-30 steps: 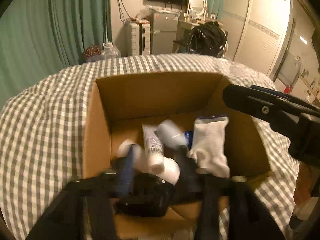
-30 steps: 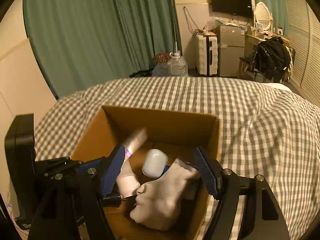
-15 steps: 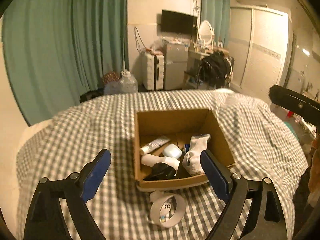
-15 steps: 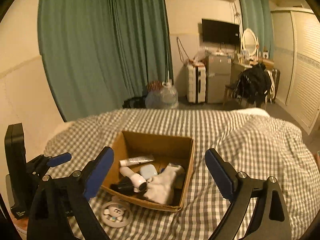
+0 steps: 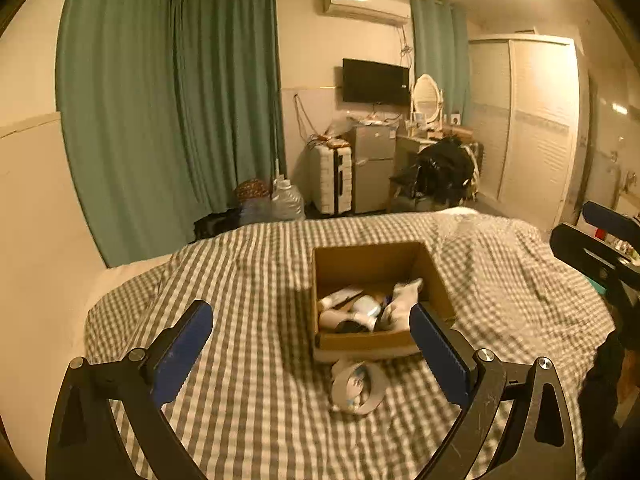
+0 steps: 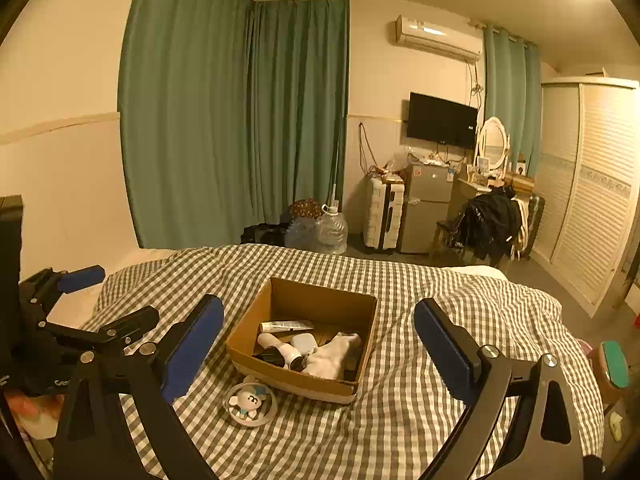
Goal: Organize objects
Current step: 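Move both grippers back toward the tape roll and bear figurine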
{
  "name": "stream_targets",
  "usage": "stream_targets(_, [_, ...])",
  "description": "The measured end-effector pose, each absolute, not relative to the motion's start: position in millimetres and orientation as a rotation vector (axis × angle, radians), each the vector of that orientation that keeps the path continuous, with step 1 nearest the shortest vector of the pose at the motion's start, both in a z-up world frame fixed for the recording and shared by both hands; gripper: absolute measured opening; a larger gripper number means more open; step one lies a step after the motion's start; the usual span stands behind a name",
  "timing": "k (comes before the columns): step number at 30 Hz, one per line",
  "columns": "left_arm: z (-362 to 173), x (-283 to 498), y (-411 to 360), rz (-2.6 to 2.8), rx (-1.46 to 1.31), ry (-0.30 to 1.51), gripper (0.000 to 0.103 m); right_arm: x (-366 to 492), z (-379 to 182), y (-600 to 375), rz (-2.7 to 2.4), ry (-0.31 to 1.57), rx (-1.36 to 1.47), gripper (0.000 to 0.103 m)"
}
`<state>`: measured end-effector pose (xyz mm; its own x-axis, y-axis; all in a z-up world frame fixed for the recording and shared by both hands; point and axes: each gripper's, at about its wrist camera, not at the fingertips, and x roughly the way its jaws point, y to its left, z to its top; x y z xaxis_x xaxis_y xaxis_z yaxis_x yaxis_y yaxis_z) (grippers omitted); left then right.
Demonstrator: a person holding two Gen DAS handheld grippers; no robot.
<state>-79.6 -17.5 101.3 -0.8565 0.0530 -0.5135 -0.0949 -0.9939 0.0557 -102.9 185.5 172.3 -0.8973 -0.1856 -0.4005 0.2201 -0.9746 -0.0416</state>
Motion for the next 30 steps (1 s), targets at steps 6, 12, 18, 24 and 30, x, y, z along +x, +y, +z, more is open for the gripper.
stream_targets(6, [56,-75,-22,2.971,-0.887,0.130,0.101,-96,136,171,-2.835,0.124,0.635,0.100])
stream_targets(12, [3,-85,-30,2.959,-0.997,0.082,0.101,-123,76,164,-2.760,0.070,0.809,0.100])
stream_targets(18, [-38,-115,-43,2.964,-1.134,0.064,0.101,-159,25,151,-2.683,0.056,0.976,0.100])
stream_targets(24, [-62,-130,-60,2.986,-1.238,0.105,0.101,-191,-23,129,-2.579,0.097,1.094,0.100])
stream_targets(30, [-73,-138,-81,2.962,-1.313,-0.009,0.101,-214,-73,113,-2.451,0.112,1.259,0.100])
